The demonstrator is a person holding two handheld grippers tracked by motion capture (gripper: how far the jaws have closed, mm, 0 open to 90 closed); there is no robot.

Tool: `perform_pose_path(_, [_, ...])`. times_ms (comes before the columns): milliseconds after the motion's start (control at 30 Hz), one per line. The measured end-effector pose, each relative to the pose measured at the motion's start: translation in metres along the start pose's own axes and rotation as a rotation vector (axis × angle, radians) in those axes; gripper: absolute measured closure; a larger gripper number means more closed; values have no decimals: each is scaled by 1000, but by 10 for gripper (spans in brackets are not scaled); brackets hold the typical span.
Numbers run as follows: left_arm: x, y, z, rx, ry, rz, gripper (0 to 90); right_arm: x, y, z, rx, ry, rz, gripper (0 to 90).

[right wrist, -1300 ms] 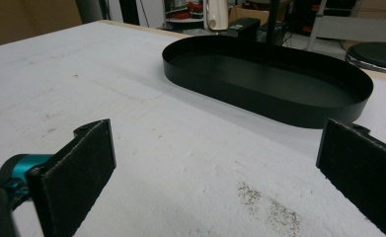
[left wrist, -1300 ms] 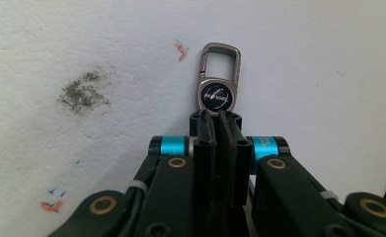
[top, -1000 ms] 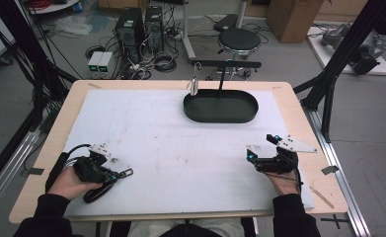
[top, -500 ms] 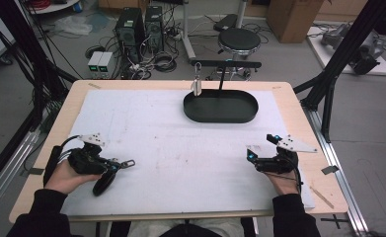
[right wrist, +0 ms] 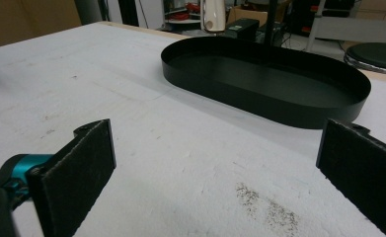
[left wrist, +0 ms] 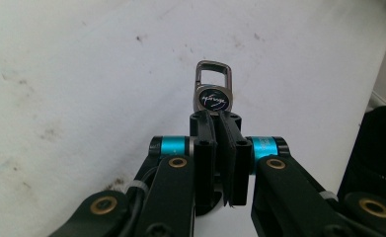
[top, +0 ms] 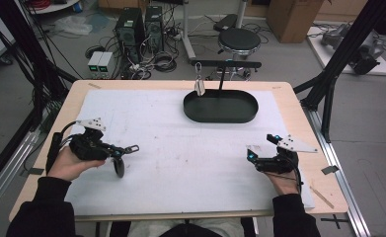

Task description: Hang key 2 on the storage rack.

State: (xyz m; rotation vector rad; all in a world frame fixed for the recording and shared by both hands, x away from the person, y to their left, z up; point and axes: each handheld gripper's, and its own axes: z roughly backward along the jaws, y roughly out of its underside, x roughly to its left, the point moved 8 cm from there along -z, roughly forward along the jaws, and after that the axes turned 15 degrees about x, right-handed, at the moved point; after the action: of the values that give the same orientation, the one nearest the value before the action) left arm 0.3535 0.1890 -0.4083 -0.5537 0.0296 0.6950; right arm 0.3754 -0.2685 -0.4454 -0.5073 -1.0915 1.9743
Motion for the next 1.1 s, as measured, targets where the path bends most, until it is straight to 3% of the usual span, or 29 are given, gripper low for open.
perform_pose_path(433, [3, -36, 12, -55, -28, -29, 850, -1, 0, 0, -2, 2, -1, 8])
perform_pose_path(667, [2, -59, 18, -82, -49, -74, 849, -1, 0, 0, -3, -2, -1, 8])
perform_pose_path(1100, [4, -94, 21, -122, -74, -95, 850, -1, 0, 1, -7, -4, -3, 8])
